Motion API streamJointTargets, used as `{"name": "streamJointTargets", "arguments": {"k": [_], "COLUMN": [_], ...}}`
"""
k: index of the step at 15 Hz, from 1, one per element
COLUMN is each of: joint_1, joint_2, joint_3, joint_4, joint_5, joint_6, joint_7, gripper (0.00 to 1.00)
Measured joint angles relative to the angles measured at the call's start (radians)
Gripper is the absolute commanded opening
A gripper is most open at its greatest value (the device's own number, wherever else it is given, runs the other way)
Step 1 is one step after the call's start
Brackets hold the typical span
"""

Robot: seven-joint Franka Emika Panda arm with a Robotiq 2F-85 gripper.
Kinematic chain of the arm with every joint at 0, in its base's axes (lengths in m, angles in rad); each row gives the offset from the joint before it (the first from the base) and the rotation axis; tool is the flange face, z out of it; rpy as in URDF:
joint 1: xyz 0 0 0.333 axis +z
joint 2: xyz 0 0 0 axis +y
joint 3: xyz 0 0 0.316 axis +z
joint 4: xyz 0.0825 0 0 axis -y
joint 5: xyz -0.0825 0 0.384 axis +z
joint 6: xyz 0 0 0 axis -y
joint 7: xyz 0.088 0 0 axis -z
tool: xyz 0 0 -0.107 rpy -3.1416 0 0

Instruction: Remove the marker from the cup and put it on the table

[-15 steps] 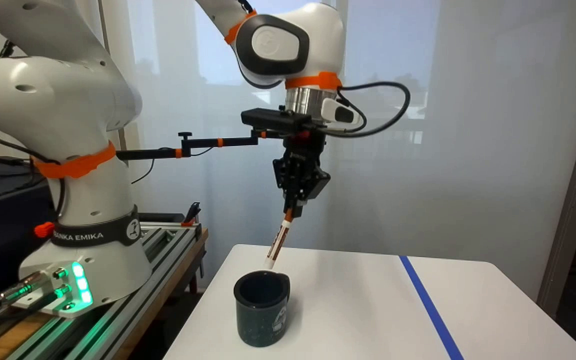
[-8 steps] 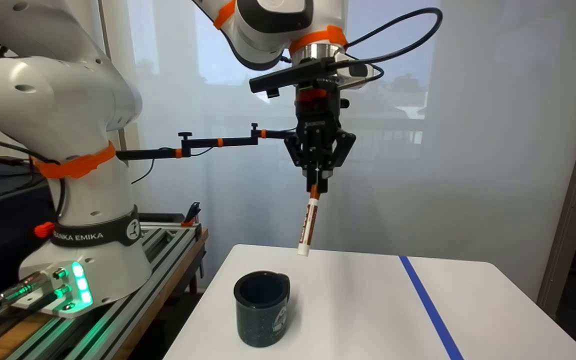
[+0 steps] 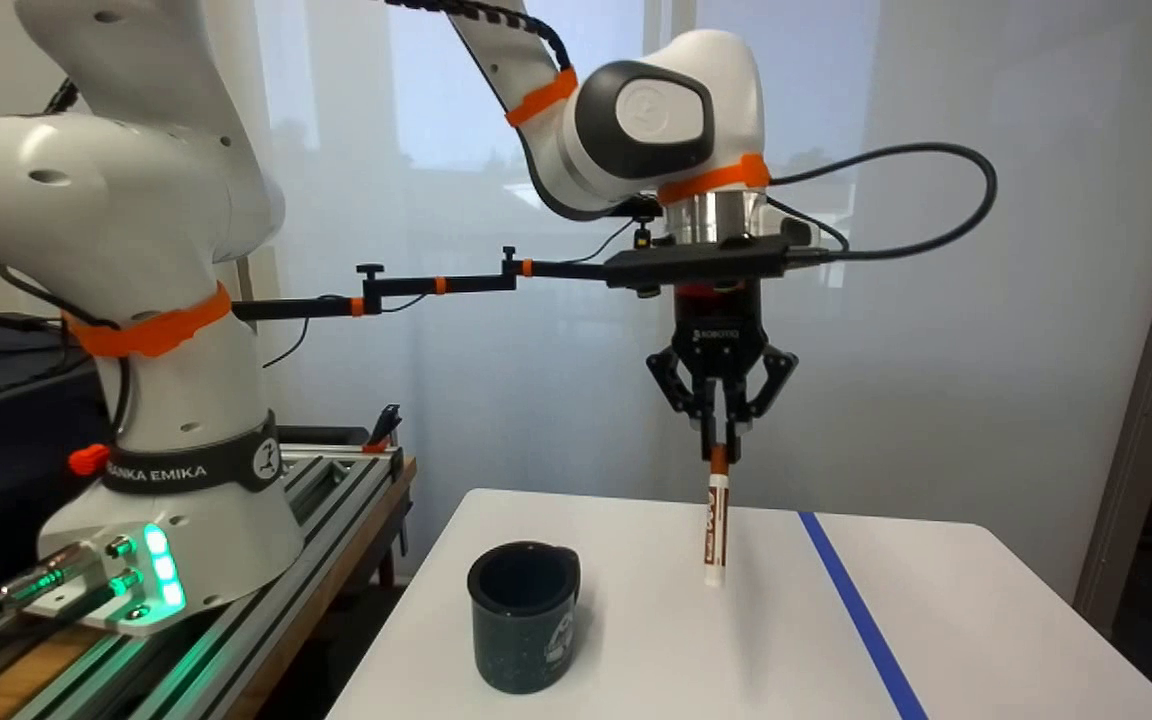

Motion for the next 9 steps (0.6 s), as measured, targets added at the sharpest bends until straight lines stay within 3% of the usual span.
{"name": "streamJointTargets", "arguments": {"k": [5,9], "joint_1": [-0.009,-0.016], "joint_2": [0.236,0.351], "joint_3": [0.006,0.028], "joint_4": [0.131,0.199], "joint_5": [0.001,0.003], "joint_6": [0.047,0.049], "joint_7": [-0.048,-0.059], "gripper": [0.05,0.05]}}
